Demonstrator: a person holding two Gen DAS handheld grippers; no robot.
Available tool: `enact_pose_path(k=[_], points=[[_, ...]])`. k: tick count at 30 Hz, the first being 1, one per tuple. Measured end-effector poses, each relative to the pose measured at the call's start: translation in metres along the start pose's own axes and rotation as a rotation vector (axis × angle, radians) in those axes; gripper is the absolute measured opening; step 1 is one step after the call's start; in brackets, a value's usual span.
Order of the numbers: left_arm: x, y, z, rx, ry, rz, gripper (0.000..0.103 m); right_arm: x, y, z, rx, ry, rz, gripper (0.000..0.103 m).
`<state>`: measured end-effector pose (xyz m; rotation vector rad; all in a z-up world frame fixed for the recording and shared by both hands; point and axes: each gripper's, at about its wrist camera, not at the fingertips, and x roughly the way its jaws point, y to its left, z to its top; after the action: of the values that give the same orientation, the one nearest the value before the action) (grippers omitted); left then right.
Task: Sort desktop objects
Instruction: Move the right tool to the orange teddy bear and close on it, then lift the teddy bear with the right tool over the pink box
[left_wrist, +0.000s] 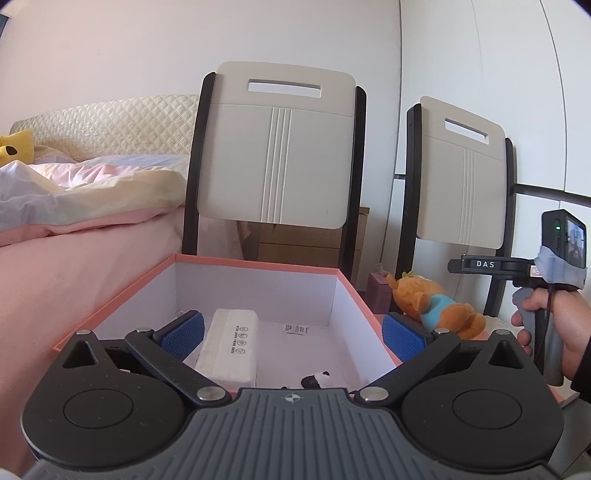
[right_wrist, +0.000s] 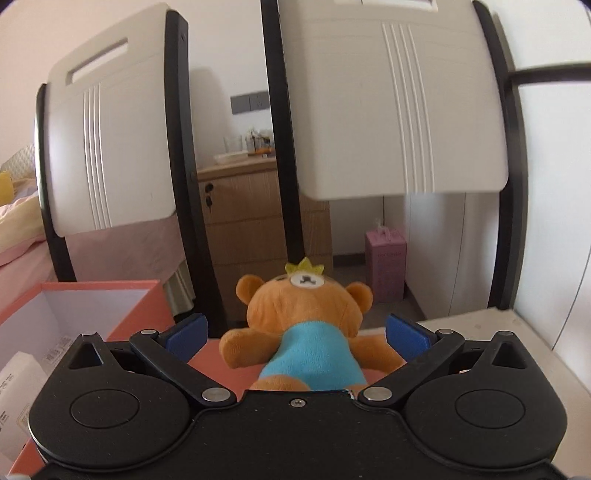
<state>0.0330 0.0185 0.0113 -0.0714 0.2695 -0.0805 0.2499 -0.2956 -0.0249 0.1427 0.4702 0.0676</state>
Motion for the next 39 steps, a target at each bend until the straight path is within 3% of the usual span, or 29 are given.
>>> enact_pose_path(k=[13, 16, 24, 33, 39], points=[[0.008, 0.009, -0.002, -0.021, 0.038, 0.011, 0.103, 0.056, -0.011, -0.022, 0.073, 0.233, -0.077, 0.101], [0.009, 0.008, -0.003, -0.016, 0.047, 0.013, 0.103, 0.059, -0.020, -0.024, 0.118, 0.241, -0.067, 0.090], [0.009, 0.006, -0.004, -0.003, 0.049, 0.014, 0.103, 0.042, -0.022, -0.025, 0.117, 0.174, -0.035, 0.070], [0.010, 0.003, -0.005, 0.009, 0.051, 0.012, 0.103, 0.006, -0.007, -0.011, 0.086, 0.079, 0.007, 0.068], [0.009, 0.003, -0.005, 0.012, 0.048, 0.011, 0.103, -0.018, 0.019, 0.008, 0.089, 0.022, 0.097, 0.068]])
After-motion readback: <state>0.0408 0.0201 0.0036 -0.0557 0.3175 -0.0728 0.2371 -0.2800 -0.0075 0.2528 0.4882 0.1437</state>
